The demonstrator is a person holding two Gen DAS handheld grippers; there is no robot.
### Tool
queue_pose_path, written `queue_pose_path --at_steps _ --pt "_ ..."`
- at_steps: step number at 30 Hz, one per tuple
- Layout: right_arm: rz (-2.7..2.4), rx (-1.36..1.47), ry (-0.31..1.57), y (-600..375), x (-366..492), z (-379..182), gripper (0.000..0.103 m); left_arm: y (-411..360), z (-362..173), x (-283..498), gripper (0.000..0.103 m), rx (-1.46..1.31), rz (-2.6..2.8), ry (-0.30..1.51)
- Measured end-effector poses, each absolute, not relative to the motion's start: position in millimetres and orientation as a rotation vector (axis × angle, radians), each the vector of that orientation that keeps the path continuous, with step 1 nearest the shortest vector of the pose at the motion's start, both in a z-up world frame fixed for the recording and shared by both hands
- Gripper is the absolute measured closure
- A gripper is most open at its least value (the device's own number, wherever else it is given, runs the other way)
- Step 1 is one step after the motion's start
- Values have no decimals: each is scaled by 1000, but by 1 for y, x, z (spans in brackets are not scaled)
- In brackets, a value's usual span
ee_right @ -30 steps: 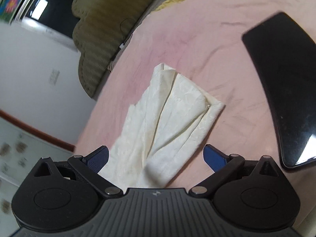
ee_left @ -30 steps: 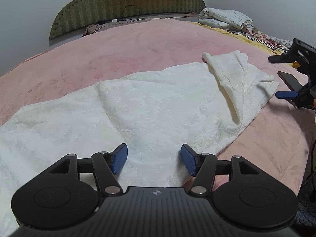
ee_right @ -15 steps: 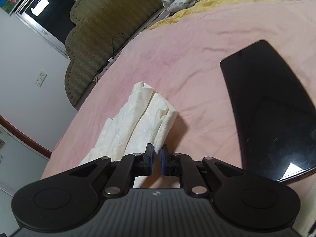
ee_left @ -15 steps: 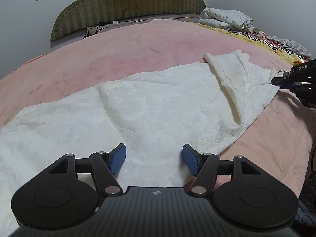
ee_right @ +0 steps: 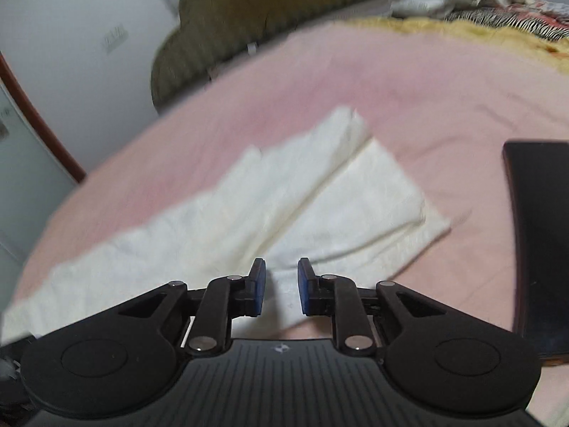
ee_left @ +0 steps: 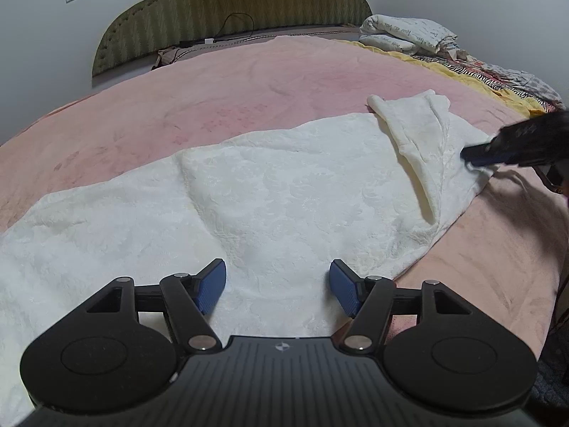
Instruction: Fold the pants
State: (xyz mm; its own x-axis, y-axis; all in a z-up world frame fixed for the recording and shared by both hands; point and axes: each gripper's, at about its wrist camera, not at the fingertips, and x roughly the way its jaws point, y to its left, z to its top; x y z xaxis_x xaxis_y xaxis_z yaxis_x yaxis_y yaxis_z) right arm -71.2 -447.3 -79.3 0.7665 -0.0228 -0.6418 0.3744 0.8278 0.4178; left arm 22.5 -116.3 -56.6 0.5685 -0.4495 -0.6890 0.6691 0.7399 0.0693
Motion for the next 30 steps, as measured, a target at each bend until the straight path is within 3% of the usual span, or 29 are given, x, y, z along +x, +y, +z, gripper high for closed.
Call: queue_pose_path --at_steps 5,11,13,14,15,17,24,30 --pt "-468 455 629 -477 -84 -70 88 -116 -57 23 31 339 -668 701" --pt "-496 504 505 -476 -96 -43 79 -118 -58 23 29 342 -660 696" --pt "-385 511 525 -464 -79 -41 69 -117 -58 23 29 341 -659 695" --pt "-351 489 541 -455 -67 -40 56 -117 -58 22 29 341 -659 693" --pt "-327 445 564 -445 -53 -38 36 -117 -58 22 29 342 -659 692" --pt "-306 333 588 -421 -28 -36 20 -116 -58 22 28 343 -659 691" --pt "-336 -73 741 -357 53 -64 21 -116 -58 23 27 343 -660 690" --pt "-564 -139 631 -376 8 -58 20 -115 -59 23 27 342 -660 690"
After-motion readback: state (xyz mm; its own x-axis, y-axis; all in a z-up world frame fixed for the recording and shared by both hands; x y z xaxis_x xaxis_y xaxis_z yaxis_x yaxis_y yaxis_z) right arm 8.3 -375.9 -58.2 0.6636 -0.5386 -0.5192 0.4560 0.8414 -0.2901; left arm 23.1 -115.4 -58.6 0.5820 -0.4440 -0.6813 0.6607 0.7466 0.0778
